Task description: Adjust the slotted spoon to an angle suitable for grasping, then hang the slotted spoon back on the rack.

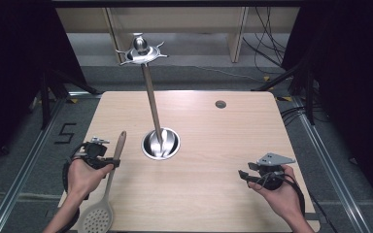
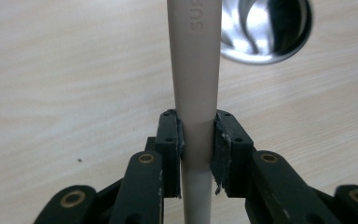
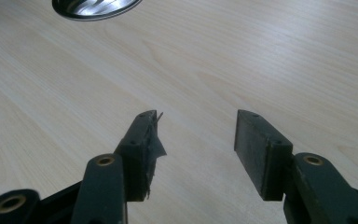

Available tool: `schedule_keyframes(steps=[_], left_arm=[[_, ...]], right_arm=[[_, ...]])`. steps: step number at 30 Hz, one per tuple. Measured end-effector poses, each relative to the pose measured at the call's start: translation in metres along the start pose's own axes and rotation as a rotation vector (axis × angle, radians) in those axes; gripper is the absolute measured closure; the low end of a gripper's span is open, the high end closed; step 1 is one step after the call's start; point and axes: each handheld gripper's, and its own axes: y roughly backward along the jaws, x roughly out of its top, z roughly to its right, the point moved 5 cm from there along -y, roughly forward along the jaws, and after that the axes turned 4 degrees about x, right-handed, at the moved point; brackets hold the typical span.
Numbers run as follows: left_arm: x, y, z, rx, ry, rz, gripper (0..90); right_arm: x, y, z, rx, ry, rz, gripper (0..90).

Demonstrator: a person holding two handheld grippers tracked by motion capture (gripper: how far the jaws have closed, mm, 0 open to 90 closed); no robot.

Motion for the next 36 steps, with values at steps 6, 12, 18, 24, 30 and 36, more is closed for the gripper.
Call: schedule_keyframes(steps=[6,12,18,24,30,36], left_arm=[[-0.005,0.026,0.0,-0.047,-0.077,0.118,72.9],[-0.004,0.039,0.0,-0.051,-0.023,0.281,73.0],[0.0,0.053,-0.001,-0.033,-0.041,0.37,73.1],[0.006,0.064,0.001,-0.03,-0.051,0.435,73.0],[0.01,0.073,0.005,-0.026,-0.072,0.48,73.1],[0.017,0.076,0.006,-0.031,-0.077,0.503,73.0]], right_arm=[[0.0,0.0,0.0,0.006,-0.013,0.005,49.9],[0.0,0.0,0.003,0.005,-0.009,0.01,49.9],[0.002,0.001,0.003,-0.003,0.0,0.026,49.9],[0.006,0.0,0.001,-0.001,0.006,0.041,49.9],[0.013,-0.007,-0.006,0.017,0.015,0.035,49.9],[0.013,-0.009,-0.005,0.034,0.023,0.036,49.9]])
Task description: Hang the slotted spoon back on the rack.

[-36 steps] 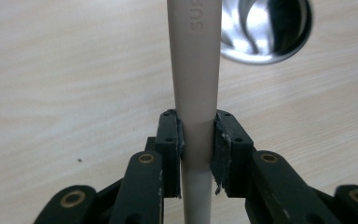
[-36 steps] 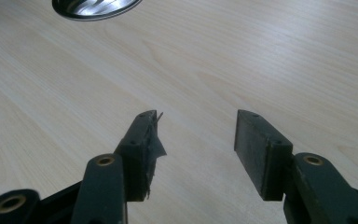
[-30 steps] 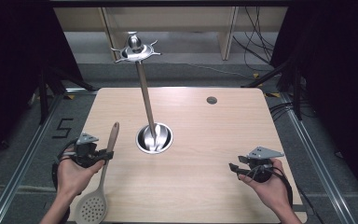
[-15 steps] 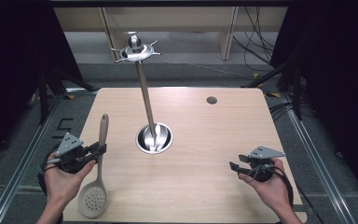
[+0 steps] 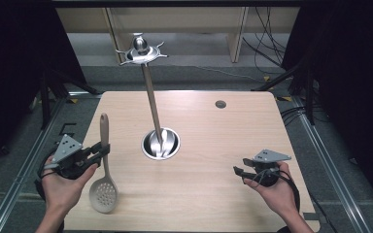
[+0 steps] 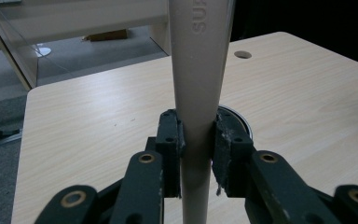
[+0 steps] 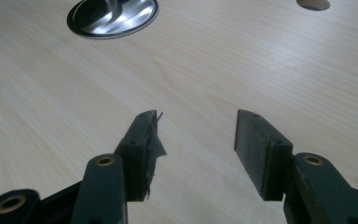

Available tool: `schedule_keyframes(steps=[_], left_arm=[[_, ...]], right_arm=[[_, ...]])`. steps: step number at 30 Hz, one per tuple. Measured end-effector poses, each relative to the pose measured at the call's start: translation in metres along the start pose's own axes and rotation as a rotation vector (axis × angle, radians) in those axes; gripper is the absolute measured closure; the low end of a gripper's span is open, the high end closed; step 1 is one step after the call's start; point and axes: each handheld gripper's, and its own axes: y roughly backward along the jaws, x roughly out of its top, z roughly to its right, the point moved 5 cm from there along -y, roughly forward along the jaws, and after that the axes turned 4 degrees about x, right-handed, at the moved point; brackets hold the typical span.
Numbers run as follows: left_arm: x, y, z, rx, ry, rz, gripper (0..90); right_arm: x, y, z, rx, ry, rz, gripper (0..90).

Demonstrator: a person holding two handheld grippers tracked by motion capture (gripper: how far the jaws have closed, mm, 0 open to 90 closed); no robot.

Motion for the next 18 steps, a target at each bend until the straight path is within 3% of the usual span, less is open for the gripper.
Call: schedule_keyframes(steps=[5,7,9,10,12,14,15,16,17,18], left_arm=[[0.004,-0.002,0.001,-0.006,0.02,-0.003,73.0],[0.005,-0.002,-0.001,-0.011,-0.008,-0.018,73.1],[0.006,-0.004,0.001,-0.019,-0.002,-0.008,73.1],[0.007,-0.005,0.002,-0.017,0.005,-0.002,73.1],[0.008,-0.006,0.003,-0.022,0.004,0.0,73.1],[0.009,-0.007,0.004,-0.03,0.0,0.002,73.1],[0.009,-0.007,0.005,-0.036,-0.001,0.003,73.1],[0.01,-0.008,0.005,-0.038,-0.003,0.007,73.0],[0.01,-0.008,0.006,-0.041,-0.006,0.006,73.1],[0.011,-0.008,0.006,-0.048,-0.008,0.01,73.1]], right_arm=[[-0.001,-0.002,-0.001,0.023,-0.043,0.011,49.9],[-0.001,-0.001,0.003,0.012,-0.01,0.007,49.9],[-0.001,0.0,0.003,0.013,-0.024,0.006,49.9],[-0.001,0.0,0.005,0.004,0.004,0.008,50.0],[-0.002,0.0,0.003,0.007,-0.019,0.002,50.0],[-0.001,0.002,0.004,-0.011,0.008,0.009,49.9],[-0.002,0.002,0.001,-0.004,-0.021,0.005,50.0],[-0.002,0.002,0.003,-0.001,-0.008,0.012,49.9],[-0.002,0.004,0.001,-0.014,-0.028,0.012,50.0],[-0.001,0.004,0.003,-0.016,0.005,0.014,49.9]])
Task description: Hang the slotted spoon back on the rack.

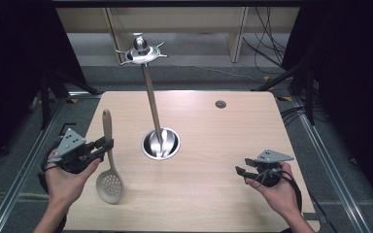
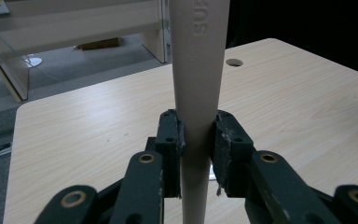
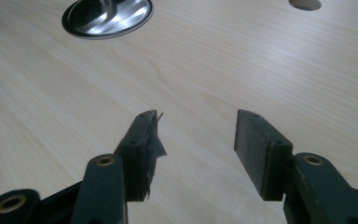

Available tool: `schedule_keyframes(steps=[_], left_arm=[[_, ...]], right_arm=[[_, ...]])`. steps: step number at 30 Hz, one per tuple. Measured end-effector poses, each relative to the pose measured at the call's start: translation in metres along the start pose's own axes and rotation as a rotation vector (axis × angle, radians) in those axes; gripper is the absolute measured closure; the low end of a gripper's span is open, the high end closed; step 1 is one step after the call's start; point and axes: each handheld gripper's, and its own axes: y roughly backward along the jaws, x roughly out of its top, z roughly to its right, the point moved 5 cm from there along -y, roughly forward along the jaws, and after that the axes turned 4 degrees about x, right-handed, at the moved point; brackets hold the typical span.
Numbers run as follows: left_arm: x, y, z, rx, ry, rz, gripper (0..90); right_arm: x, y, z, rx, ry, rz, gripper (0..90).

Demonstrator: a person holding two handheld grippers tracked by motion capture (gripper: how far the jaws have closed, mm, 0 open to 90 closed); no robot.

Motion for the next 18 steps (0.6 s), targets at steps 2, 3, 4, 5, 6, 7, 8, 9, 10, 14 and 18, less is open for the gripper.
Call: schedule_keyframes(steps=[2,3,4,5,6,7,8,9,10,14,18], left_arm=[[0.002,0.001,0.002,-0.007,-0.001,0.008,73.1],[0.004,0.001,0.002,-0.015,-0.004,0.014,73.1],[0.005,0.002,0.002,-0.023,-0.017,0.021,73.1],[0.007,0.001,0.003,-0.035,-0.015,0.031,73.1],[0.008,0.002,0.004,-0.039,-0.018,0.033,73.1],[0.01,0.002,0.004,-0.047,-0.019,0.038,73.0],[0.011,0.002,0.004,-0.051,-0.017,0.039,73.0],[0.013,0.001,0.005,-0.059,-0.02,0.051,73.1],[0.014,0.001,0.005,-0.065,-0.027,0.056,73.0],[0.018,0.0,0.007,-0.079,-0.047,0.065,73.0],[0.023,-0.001,0.006,-0.106,-0.057,0.092,73.0]], right_arm=[[0.0,0.0,-0.003,-0.002,-0.033,0.0,49.9],[0.0,0.0,-0.003,-0.001,-0.035,-0.003,50.0],[0.0,-0.001,-0.002,-0.002,-0.027,-0.002,49.9],[0.0,-0.002,-0.003,0.006,-0.029,-0.001,49.9],[0.0,-0.001,-0.002,-0.002,-0.026,-0.001,50.0],[0.0,-0.001,-0.002,-0.001,-0.029,-0.001,50.0],[0.0,-0.001,-0.003,0.008,-0.034,0.005,50.0],[0.0,-0.001,-0.001,0.003,-0.021,0.006,49.9],[0.0,0.0,0.001,-0.007,0.0,0.008,49.9],[0.0,0.0,0.0,-0.002,0.003,0.009,49.9],[0.0,0.0,0.0,-0.002,0.001,0.007,49.9]])
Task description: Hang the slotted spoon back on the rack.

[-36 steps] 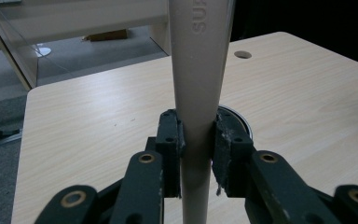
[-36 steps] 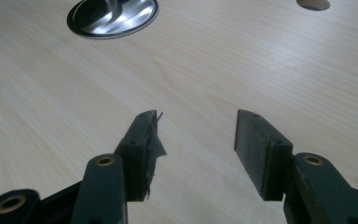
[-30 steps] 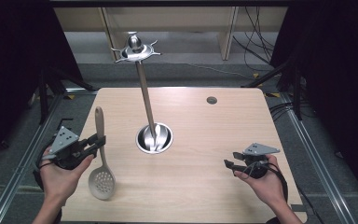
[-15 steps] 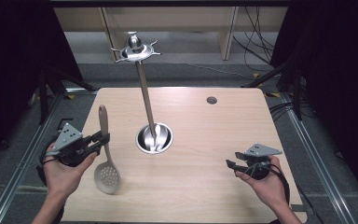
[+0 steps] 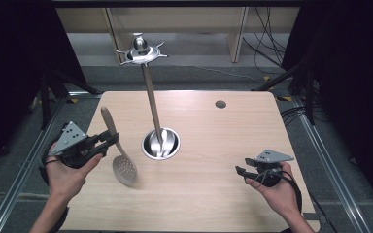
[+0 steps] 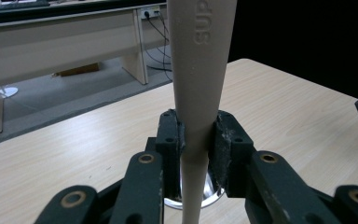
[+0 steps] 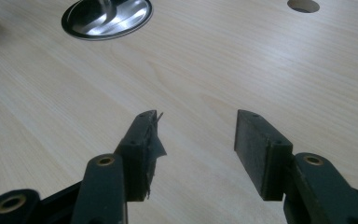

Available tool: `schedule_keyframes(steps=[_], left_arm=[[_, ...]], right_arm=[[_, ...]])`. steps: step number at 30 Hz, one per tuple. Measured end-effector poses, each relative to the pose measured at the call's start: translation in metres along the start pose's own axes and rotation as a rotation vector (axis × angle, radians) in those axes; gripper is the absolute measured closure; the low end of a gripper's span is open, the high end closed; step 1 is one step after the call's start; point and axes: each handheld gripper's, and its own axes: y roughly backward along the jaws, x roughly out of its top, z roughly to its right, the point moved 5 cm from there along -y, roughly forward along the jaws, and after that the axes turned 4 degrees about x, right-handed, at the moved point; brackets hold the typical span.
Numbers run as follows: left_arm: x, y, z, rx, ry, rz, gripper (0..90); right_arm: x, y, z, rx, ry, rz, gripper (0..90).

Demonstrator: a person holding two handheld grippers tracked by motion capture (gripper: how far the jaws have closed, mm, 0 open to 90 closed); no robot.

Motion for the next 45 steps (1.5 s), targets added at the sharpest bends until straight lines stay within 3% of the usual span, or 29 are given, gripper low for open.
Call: schedule_keyframes(steps=[8,10,11,13,14,16,18,19,20,21,22,23,24,25,26,27,28,31,39,41,42,45], left_arm=[[0.009,-0.002,-0.008,-0.051,-0.015,0.043,73.0],[0.012,-0.002,-0.01,-0.063,-0.014,0.052,73.0],[0.013,-0.003,-0.011,-0.07,-0.015,0.052,73.0],[0.016,-0.004,-0.013,-0.088,-0.027,0.056,73.0],[0.018,-0.004,-0.014,-0.097,-0.034,0.058,72.9],[0.02,-0.005,-0.015,-0.111,-0.039,0.062,73.0],[0.023,-0.006,-0.017,-0.115,-0.042,0.06,72.9],[0.024,-0.007,-0.018,-0.113,-0.043,0.054,72.9],[0.025,-0.008,-0.019,-0.118,-0.043,0.057,72.9],[0.027,-0.008,-0.02,-0.121,-0.045,0.053,72.9],[0.028,-0.009,-0.021,-0.128,-0.044,0.057,72.9],[0.029,-0.01,-0.022,-0.135,-0.043,0.057,72.9],[0.031,-0.01,-0.023,-0.134,-0.046,0.051,72.9],[0.032,-0.011,-0.023,-0.138,-0.045,0.049,72.9],[0.034,-0.011,-0.024,-0.141,-0.05,0.046,72.9],[0.035,-0.012,-0.024,-0.147,-0.046,0.051,72.9],[0.037,-0.012,-0.024,-0.149,-0.047,0.049,72.9],[0.041,-0.014,-0.025,-0.155,-0.047,0.052,72.9],[0.048,-0.019,-0.026,-0.177,-0.054,0.049,72.9],[0.049,-0.02,-0.026,-0.18,-0.059,0.044,72.9],[0.05,-0.021,-0.026,-0.182,-0.057,0.045,72.9],[0.052,-0.022,-0.028,-0.193,-0.061,0.04,72.9]], right_arm=[[0.0,0.001,0.001,-0.011,0.006,0.001,49.9],[0.0,0.001,-0.002,-0.006,-0.022,-0.002,49.9],[0.0,0.0,0.0,-0.008,0.007,0.001,49.9],[0.0,0.001,0.001,-0.011,0.007,0.001,49.9],[0.0,0.0,-0.001,-0.005,-0.017,-0.002,49.9],[0.0,0.001,-0.001,-0.005,-0.012,-0.002,49.9],[0.0,0.001,-0.001,-0.005,-0.015,-0.001,49.9],[0.0,0.001,0.0,-0.009,0.006,0.001,49.9],[0.0,0.001,-0.001,-0.005,-0.015,-0.002,49.9],[0.0,0.001,0.0,-0.008,0.006,0.002,49.9],[0.0,0.001,-0.002,-0.005,-0.019,-0.002,49.9],[0.0,0.001,0.0,-0.01,0.006,0.004,50.0],[0.0,0.001,-0.001,-0.005,-0.016,0.0,49.9],[0.0,0.001,0.0,-0.01,0.006,0.003,49.9],[0.0,0.001,-0.002,-0.006,-0.02,-0.001,49.9],[0.0,0.001,-0.001,-0.007,-0.006,0.003,49.9],[0.0,0.001,-0.002,-0.006,-0.023,0.0,49.9],[0.001,0.001,0.001,-0.013,0.009,0.011,49.9],[0.001,0.001,0.001,-0.014,0.01,0.009,49.9],[0.001,0.001,0.001,-0.012,0.009,0.008,49.9],[0.0,0.001,-0.001,-0.007,-0.018,0.005,49.9],[0.0,0.001,0.0,-0.011,0.004,0.007,49.9]])
